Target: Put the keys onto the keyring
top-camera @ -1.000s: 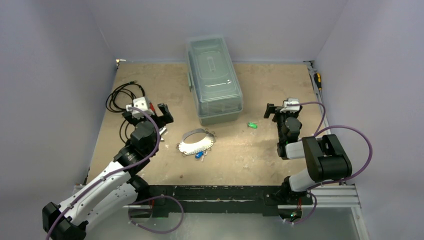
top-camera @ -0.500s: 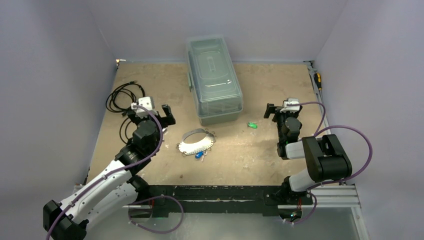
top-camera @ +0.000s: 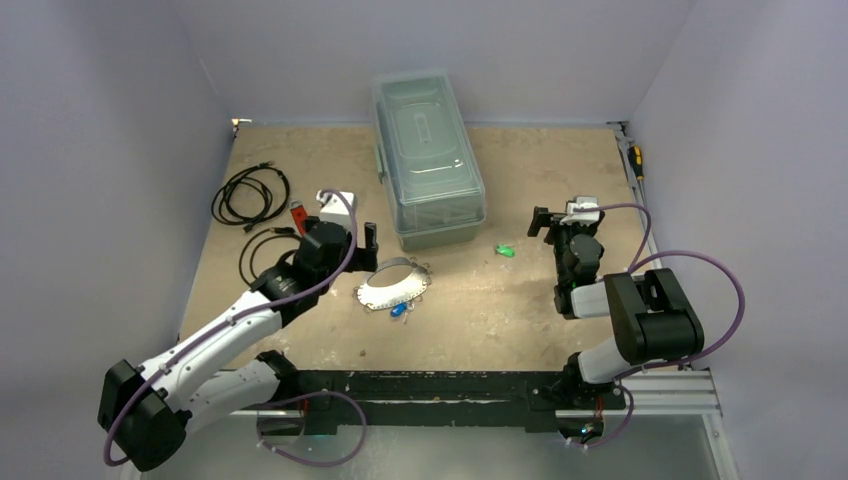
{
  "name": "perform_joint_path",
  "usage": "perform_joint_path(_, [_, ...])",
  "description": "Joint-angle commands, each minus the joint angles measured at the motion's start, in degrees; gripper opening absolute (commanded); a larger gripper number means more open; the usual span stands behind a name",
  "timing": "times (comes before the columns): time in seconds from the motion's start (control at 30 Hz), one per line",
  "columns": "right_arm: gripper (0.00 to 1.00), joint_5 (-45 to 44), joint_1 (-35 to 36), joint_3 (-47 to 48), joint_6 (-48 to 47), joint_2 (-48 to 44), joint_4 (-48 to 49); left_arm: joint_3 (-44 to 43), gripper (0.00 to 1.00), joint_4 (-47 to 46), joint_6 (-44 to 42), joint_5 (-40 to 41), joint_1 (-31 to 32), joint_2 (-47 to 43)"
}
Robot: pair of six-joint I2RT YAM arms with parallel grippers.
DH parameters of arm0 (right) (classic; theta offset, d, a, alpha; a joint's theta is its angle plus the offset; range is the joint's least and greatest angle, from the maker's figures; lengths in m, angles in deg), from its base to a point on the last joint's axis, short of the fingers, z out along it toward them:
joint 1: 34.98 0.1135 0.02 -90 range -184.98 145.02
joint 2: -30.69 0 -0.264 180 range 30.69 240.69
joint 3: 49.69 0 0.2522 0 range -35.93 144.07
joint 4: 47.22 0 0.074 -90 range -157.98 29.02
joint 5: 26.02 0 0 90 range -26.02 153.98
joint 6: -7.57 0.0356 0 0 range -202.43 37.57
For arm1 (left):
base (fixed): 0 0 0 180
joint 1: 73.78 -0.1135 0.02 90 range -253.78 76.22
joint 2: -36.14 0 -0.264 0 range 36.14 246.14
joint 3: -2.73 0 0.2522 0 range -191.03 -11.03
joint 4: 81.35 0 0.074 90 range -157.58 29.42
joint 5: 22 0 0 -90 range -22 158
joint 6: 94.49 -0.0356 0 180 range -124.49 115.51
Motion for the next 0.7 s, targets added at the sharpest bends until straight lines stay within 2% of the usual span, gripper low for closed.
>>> perform_joint_path(0.0, [0.99, -0.4, -0.2, 1.3, 0.5, -0.1, 2.0, -2.9, 0.86, 7.7, 2.0, -8.5, 0.2, 1.5])
perform_joint_path(0.07, [0.99, -0.4, -0.2, 1.3, 0.5, -0.1, 2.1, -2.4, 0.82, 8.3, 2.9, -10.3, 0.3, 1.8])
perform_joint_path(0.23, [0.99, -0.4, -0.2, 1.3, 0.5, -0.1, 1.9, -0.9, 0.71, 7.3, 2.5, -20.9, 0.2, 3.1])
perform_joint_path(0.47, [0.99, -0.4, -0.2, 1.3, 0.5, -0.1, 2.0, 0.0, 0.66, 2.6, -1.2, -30.9, 0.2, 6.8])
perform_joint_path(0.67, [0.99, -0.3, -0.2, 1.4, 0.5, -0.1, 1.8, -1.5, 0.65, 0.7, -8.1, -33.1, 0.4, 10.0])
